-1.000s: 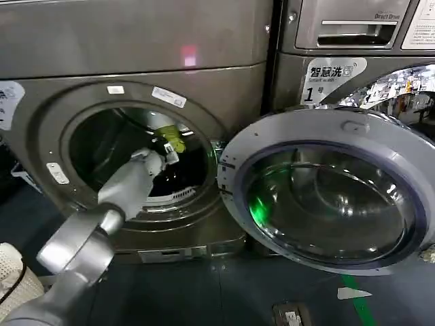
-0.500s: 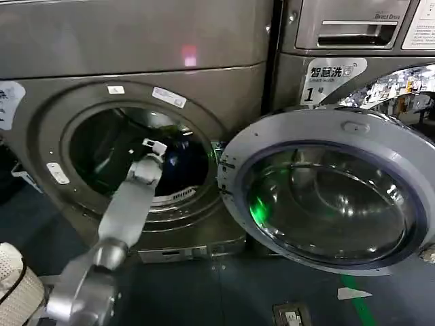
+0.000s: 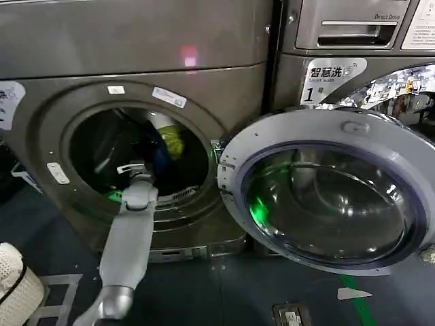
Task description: Grasp the clothes from the dryer.
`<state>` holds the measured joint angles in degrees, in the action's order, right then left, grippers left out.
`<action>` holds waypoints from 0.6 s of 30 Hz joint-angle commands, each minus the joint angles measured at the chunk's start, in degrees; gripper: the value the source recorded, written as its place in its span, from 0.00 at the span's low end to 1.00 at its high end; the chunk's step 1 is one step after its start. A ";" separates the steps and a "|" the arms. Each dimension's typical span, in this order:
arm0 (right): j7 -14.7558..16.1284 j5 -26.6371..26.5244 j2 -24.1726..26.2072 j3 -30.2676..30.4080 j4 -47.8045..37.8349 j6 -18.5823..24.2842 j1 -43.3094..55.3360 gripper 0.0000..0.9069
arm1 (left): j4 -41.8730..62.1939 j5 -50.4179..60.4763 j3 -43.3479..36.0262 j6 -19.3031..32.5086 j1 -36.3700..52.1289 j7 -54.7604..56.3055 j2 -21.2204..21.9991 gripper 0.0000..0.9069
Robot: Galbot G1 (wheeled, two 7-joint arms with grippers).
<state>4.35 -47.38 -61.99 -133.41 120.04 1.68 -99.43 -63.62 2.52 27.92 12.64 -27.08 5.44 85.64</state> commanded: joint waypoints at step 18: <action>-0.30 -0.64 0.66 -1.45 -0.04 -0.66 -0.20 1.00 | -2.19 0.10 -0.80 0.00 -2.00 -0.53 0.48 0.00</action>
<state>4.19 -47.88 -61.41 -134.55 119.92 1.64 -99.54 -65.50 2.59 27.16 12.70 -28.84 4.93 86.14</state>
